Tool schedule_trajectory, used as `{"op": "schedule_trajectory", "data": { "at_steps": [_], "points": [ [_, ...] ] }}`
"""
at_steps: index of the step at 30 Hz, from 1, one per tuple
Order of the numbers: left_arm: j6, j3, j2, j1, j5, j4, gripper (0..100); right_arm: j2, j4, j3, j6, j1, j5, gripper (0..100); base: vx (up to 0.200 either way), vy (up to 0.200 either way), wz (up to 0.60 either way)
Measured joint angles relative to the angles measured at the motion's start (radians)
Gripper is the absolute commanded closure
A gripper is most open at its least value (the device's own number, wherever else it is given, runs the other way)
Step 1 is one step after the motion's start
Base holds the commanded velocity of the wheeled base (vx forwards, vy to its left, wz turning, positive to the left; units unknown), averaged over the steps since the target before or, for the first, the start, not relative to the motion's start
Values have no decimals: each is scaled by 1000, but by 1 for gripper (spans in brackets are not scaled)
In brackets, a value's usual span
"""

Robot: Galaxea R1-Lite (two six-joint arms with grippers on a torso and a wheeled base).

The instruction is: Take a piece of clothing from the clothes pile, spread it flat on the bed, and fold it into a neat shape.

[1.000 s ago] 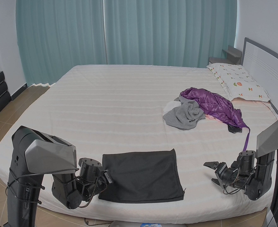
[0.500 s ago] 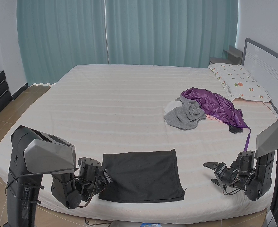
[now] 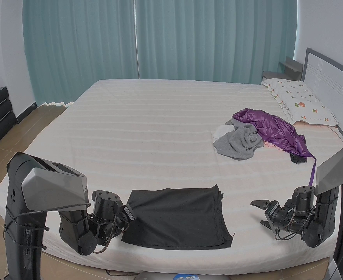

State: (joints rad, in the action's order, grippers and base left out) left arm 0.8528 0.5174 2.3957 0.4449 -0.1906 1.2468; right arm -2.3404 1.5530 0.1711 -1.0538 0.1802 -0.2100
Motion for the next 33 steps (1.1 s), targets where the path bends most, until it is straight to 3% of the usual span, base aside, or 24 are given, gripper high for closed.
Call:
{"op": "schedule_trajectory", "data": {
  "at_steps": [33],
  "points": [
    [0, 8, -13, -59, 9, 1, 100, 0, 0, -1, 0, 1, 1, 0, 0, 200, 0]
  ]
}}
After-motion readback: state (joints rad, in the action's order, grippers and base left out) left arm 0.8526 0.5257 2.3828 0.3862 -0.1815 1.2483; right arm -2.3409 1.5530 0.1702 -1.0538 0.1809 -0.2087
